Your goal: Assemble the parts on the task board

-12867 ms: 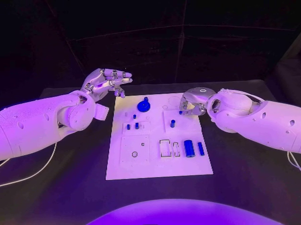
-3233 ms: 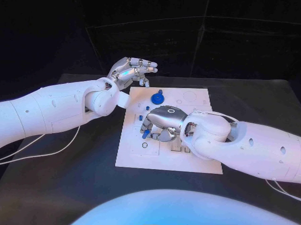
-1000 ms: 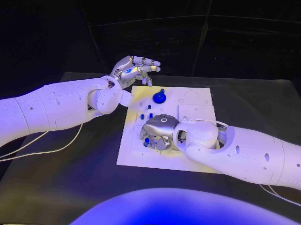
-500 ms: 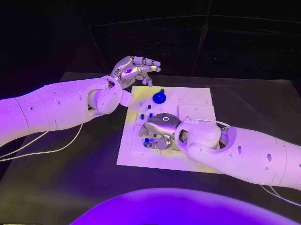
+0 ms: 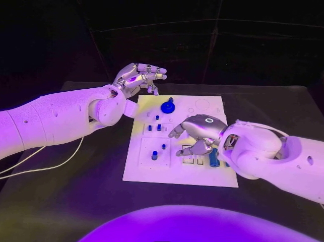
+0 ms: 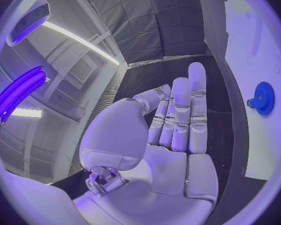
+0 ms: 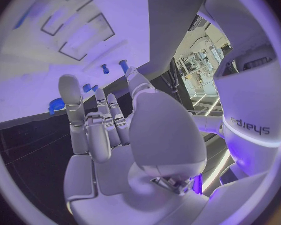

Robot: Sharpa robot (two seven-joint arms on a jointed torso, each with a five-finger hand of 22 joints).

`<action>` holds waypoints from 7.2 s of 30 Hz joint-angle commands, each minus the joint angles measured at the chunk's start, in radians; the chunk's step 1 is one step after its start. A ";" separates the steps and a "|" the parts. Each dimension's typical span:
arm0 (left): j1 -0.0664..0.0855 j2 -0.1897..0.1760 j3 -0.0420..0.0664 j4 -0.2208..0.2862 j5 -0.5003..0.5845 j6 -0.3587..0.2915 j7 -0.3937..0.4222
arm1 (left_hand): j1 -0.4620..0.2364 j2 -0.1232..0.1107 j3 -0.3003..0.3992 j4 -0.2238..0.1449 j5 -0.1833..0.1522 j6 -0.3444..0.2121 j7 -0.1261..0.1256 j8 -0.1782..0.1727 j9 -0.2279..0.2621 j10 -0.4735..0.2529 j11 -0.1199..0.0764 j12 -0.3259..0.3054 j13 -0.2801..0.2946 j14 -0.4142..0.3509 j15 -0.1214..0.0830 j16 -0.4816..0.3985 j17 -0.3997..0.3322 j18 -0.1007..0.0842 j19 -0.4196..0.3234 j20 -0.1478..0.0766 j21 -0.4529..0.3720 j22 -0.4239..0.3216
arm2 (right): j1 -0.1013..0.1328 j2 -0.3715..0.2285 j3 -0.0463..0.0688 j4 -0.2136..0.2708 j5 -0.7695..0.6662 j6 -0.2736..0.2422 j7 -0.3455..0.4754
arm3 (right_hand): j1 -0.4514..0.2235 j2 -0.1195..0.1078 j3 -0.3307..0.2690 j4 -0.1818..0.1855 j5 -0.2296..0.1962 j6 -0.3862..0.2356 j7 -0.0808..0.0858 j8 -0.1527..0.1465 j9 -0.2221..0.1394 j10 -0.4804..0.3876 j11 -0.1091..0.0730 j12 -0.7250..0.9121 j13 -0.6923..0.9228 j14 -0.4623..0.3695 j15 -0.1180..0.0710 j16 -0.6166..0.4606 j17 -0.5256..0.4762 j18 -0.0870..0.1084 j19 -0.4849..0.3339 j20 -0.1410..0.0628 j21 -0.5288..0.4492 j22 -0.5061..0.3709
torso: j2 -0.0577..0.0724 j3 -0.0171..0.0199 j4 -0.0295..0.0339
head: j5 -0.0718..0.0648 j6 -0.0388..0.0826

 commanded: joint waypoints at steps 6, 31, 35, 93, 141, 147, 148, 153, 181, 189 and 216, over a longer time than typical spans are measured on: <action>0.002 -0.002 0.001 0.003 0.004 0.007 0.001 | -0.009 -0.002 0.007 0.000 0.000 -0.005 -0.001 0.008 0.001 -0.008 0.001 0.008 -0.001 -0.007 0.004 0.003 -0.001 0.013 -0.004 0.002 -0.004 -0.002 | 0.051 -0.172 0.002 0.043 0.235 -0.075 -0.178 | 0.024 0.033 -0.024 0.014 -0.003 0.078 0.001 0.046 0.014 0.285 -0.058 0.181 0.074 0.104 -0.042 0.003 0.263 -0.036 0.157 -0.035 0.176 0.344 | 0.001 0.0013 -0.0162 | -0.050 0.021; 0.001 -0.005 -0.001 0.003 0.004 0.006 -0.004 | -0.008 -0.003 0.008 -0.002 0.001 -0.006 -0.001 0.009 0.001 -0.009 0.000 0.009 -0.001 -0.008 0.003 0.003 -0.002 0.013 -0.005 0.001 -0.004 -0.002 | -0.005 -0.284 -0.005 0.107 0.241 -0.092 -0.479 | -0.189 0.034 -0.267 0.168 0.077 0.114 -0.043 0.195 0.059 0.395 -0.095 0.998 0.986 0.104 -0.081 0.003 0.263 -0.071 0.219 -0.076 0.296 0.567 | 0.004 0.0101 -0.0396 | -0.092 0.024; 0.001 -0.006 -0.001 0.005 0.004 0.006 -0.005 | -0.008 -0.003 0.008 -0.002 0.001 -0.006 -0.001 0.009 0.001 -0.009 0.000 0.009 -0.001 -0.008 0.003 0.003 -0.002 0.013 -0.005 0.001 -0.004 -0.002 | -0.024 -0.268 -0.006 0.109 0.233 -0.097 -0.480 | -0.187 0.034 -0.266 0.167 0.080 0.113 -0.042 0.202 0.061 0.403 -0.095 1.034 1.030 0.104 -0.080 0.003 0.263 -0.071 0.219 -0.076 0.298 0.570 | 0.004 0.0087 -0.0379 | -0.094 0.021; 0.001 -0.015 -0.002 0.008 0.004 0.020 -0.017 | -0.012 -0.005 0.010 -0.004 0.000 -0.009 0.000 0.012 0.001 -0.012 0.002 0.012 -0.001 -0.010 0.004 0.004 -0.003 0.013 -0.006 0.002 -0.004 -0.001 | -0.108 -0.176 -0.005 0.087 0.310 -0.148 -0.494 | -0.098 0.124 -0.276 0.158 0.276 0.165 -0.067 0.248 0.102 0.466 -0.117 1.206 1.252 0.104 -0.099 0.003 0.263 -0.075 0.226 -0.093 0.315 0.603 | 0.004 0.0081 -0.0397 | -0.089 0.015; 0.002 -0.012 -0.002 0.016 0.004 0.026 -0.023 | -0.014 -0.006 0.011 -0.004 0.000 -0.011 0.001 0.014 0.001 -0.014 0.002 0.013 -0.001 -0.011 0.005 0.004 -0.004 0.013 -0.007 0.002 -0.004 -0.002 | -0.100 -0.011 -0.001 0.020 0.463 -0.174 -0.486 | -0.183 0.154 -0.345 0.161 0.125 0.187 -0.074 0.233 0.118 0.466 -0.123 1.189 1.250 0.104 -0.105 0.003 0.263 -0.075 0.229 -0.100 0.316 0.608 | 0.005 0.0073 -0.0398 | -0.072 0.017; 0.002 -0.012 -0.002 0.016 0.004 0.027 -0.023 | -0.014 -0.006 0.011 -0.004 0.000 -0.011 0.001 0.014 0.001 -0.014 0.002 0.013 -0.001 -0.011 0.005 0.004 -0.004 0.013 -0.007 0.002 -0.004 -0.002 | -0.100 -0.009 -0.001 0.020 0.442 -0.187 -0.488 | -0.262 0.132 -0.373 0.167 -0.074 0.185 -0.071 0.222 0.126 0.462 -0.120 1.175 1.245 0.104 -0.103 0.003 0.263 -0.075 0.228 -0.099 0.314 0.608 | 0.005 0.0070 -0.0395 | -0.071 0.017; 0.002 -0.012 -0.002 0.016 0.004 0.027 -0.024 | -0.014 -0.006 0.011 -0.004 0.000 -0.011 0.001 0.014 0.001 -0.014 0.002 0.013 -0.001 -0.011 0.005 0.004 -0.004 0.013 -0.007 0.002 -0.004 -0.002 | -0.100 -0.009 -0.001 0.020 0.439 -0.189 -0.488 | -0.271 0.122 -0.372 0.168 -0.081 0.184 -0.071 0.221 0.127 0.461 -0.120 1.173 1.244 0.104 -0.103 0.003 0.263 -0.075 0.228 -0.099 0.314 0.607 | 0.005 0.0070 -0.0399 | -0.071 0.018; 0.002 -0.012 -0.002 0.015 0.004 0.028 -0.024 | -0.014 -0.006 0.011 -0.005 0.000 -0.012 0.001 0.014 0.001 -0.014 0.002 0.013 -0.001 -0.011 0.005 0.004 -0.004 0.013 -0.007 0.002 -0.004 -0.002 | -0.100 -0.013 -0.001 0.029 0.407 -0.201 -0.489 | -0.358 0.079 -0.324 0.171 -0.085 0.180 -0.068 0.214 0.134 0.459 -0.118 1.167 1.246 0.104 -0.101 0.003 0.263 -0.075 0.228 -0.098 0.313 0.608 | 0.005 0.0075 -0.0405 | -0.069 0.019; 0.001 -0.012 -0.002 0.010 0.004 0.032 -0.027 | -0.015 -0.007 0.011 -0.005 0.000 -0.012 0.001 0.015 0.001 -0.015 0.003 0.014 -0.001 -0.012 0.005 0.004 -0.005 0.012 -0.008 0.002 -0.005 -0.002 | -0.101 -0.077 -0.002 0.115 0.371 -0.123 -0.477 | -0.326 0.154 -0.287 0.161 0.036 0.205 -0.079 0.218 0.157 0.471 -0.126 1.172 1.263 0.104 -0.107 0.003 0.263 -0.076 0.231 -0.101 0.315 0.614 | 0.005 0.0069 -0.0400 | -0.072 0.018; 0.001 -0.014 -0.002 0.011 0.004 0.031 -0.028 | -0.015 -0.007 0.013 -0.006 0.000 -0.014 0.001 0.016 0.001 -0.016 0.003 0.015 -0.001 -0.013 0.005 0.004 -0.005 0.013 -0.009 0.003 -0.005 -0.002 | -0.101 -0.072 -0.002 0.111 0.378 -0.115 -0.462 | -0.265 0.177 -0.290 0.154 0.097 0.206 -0.080 0.213 0.164 0.474 -0.128 1.171 1.269 0.104 -0.109 0.003 0.263 -0.077 0.233 -0.104 0.315 0.617 | 0.006 0.0064 -0.0400 | -0.072 0.017; 0.001 -0.019 -0.002 0.014 0.004 0.029 -0.031 | -0.014 -0.007 0.014 -0.008 0.000 -0.014 0.001 0.017 0.001 -0.017 0.003 0.016 -0.001 -0.013 0.005 0.004 -0.006 0.013 -0.009 0.003 -0.005 -0.001 | -0.100 -0.053 -0.002 0.068 0.332 -0.110 -0.487 | -0.032 0.214 -0.232 0.023 0.056 0.223 -0.089 0.204 0.177 0.477 -0.137 1.164 1.277 0.104 -0.117 0.003 0.263 -0.077 0.234 -0.110 0.315 0.623 | 0.005 0.0064 -0.0411 | -0.071 0.013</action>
